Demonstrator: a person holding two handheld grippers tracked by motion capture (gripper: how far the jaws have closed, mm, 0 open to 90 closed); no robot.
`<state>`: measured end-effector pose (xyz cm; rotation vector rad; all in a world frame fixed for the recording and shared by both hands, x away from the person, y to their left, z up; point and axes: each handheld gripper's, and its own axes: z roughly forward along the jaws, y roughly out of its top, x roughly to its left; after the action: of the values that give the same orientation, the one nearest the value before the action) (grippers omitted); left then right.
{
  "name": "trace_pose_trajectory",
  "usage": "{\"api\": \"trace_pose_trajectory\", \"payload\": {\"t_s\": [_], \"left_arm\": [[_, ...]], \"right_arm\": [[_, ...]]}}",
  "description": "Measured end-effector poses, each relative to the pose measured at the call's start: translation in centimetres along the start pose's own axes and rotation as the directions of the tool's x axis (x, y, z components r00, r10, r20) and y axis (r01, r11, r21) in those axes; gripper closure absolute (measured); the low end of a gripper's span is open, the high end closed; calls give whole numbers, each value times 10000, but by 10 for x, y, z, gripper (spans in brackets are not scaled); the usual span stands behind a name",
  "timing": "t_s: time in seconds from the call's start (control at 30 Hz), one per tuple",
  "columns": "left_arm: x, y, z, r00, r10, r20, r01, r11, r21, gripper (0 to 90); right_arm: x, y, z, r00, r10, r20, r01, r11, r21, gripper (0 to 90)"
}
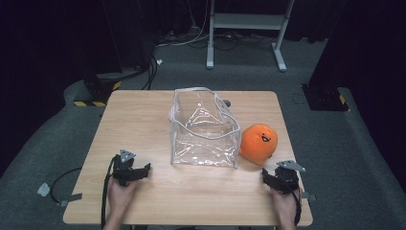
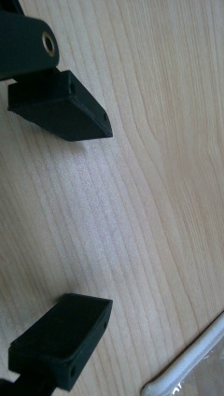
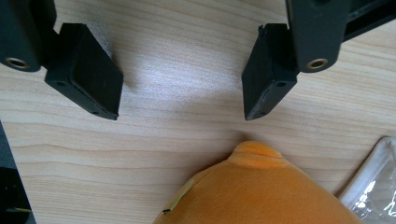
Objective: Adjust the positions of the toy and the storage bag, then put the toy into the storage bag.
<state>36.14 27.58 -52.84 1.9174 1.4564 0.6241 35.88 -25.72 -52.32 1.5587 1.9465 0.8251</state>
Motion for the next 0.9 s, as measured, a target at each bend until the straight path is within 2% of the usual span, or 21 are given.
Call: {"api": "trace_pose_trajectory", "payload": {"t_s": [0.3, 0.43, 0.57, 0.7, 0.9], "left_arm": [[0, 0, 0, 10000, -2, 0, 2, 10000, -1, 151], [0, 0, 0, 10000, 1, 0, -1, 10000, -2, 152], [0, 0, 0, 10000, 10, -6, -10, 10000, -3, 152], [0, 0, 0, 10000, 13, -6, -13, 10000, -1, 152], [0, 0, 0, 10000, 19, -18, -19, 10000, -6, 152]], "right_arm": [[2, -2, -2, 9999, 106, -128, -105, 9999, 65, 210], [2, -5, -5, 9996, 148, -226, -146, 9999, 67, 204], [2, -6, -7, 9990, 94, -438, -94, 10000, 4, 203], [2, -5, -11, 9976, 267, -638, -275, 9996, -110, 201], [4, -5, -21, 9933, 304, -1119, -361, 9982, -487, 196]]}}
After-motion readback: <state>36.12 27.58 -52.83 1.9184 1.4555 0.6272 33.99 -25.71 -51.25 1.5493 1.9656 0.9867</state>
